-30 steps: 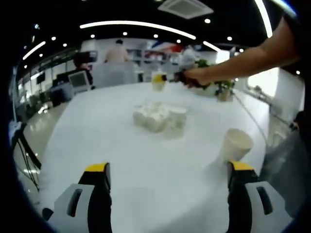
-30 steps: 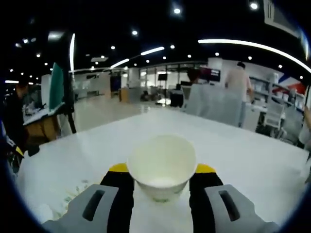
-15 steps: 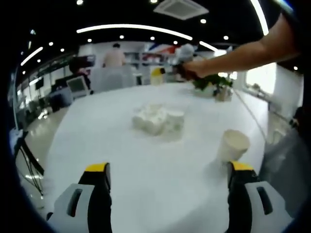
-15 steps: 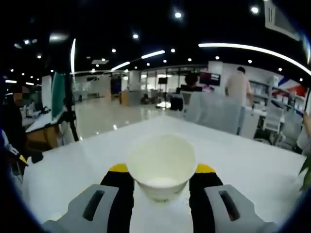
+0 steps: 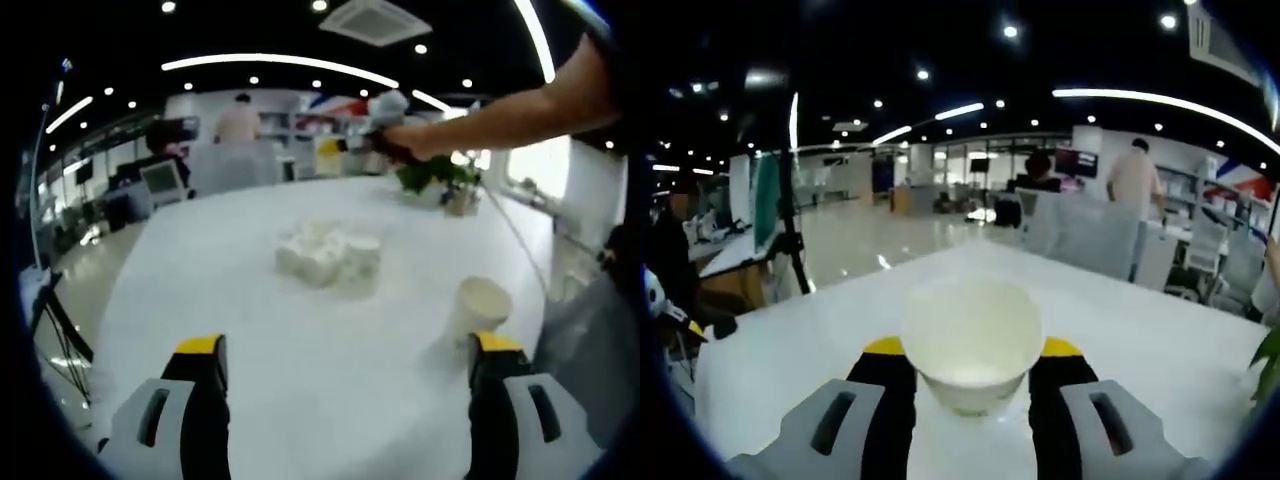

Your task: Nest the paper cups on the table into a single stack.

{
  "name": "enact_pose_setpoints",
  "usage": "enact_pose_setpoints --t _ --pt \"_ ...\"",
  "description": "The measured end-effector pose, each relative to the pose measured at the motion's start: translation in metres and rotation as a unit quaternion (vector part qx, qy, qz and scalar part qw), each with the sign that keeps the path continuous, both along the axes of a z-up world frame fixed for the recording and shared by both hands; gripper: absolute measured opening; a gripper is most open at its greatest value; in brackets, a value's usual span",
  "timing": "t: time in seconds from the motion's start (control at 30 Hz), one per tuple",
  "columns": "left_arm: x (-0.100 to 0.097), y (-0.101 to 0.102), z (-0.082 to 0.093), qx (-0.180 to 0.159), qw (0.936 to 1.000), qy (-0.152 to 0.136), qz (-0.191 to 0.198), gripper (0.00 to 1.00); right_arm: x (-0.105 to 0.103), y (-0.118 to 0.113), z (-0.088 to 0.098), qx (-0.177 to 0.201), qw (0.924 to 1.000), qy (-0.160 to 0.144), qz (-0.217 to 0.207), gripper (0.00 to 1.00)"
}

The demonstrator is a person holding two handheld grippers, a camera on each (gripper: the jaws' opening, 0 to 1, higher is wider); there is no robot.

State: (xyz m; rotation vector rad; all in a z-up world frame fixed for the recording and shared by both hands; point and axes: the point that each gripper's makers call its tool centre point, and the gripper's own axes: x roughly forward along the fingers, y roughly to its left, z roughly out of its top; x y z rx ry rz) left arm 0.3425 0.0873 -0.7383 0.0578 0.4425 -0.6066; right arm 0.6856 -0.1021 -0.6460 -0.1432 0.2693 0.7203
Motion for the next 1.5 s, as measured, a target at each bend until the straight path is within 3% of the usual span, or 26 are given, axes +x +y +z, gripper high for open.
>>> enact_pose_setpoints --t 0.87,1.0,1.5 --pt "-0.003 -0.004 0.011 -0.014 0.9998 -0.004 -0.012 0.99 -0.06 0.009 0.017 0.01 0.9998 0.007 0.017 0.41" --pt "0.0 0.002 0.008 0.003 0.9999 0.004 -0.013 0.99 -0.07 0.009 0.02 0.014 0.9997 0.007 0.019 0.41" --pt "0.011 -0.002 0.03 0.003 0.9996 -0.001 -0.027 0.99 -0.112 0.001 0.027 0.027 0.9994 0.005 0.02 0.41"
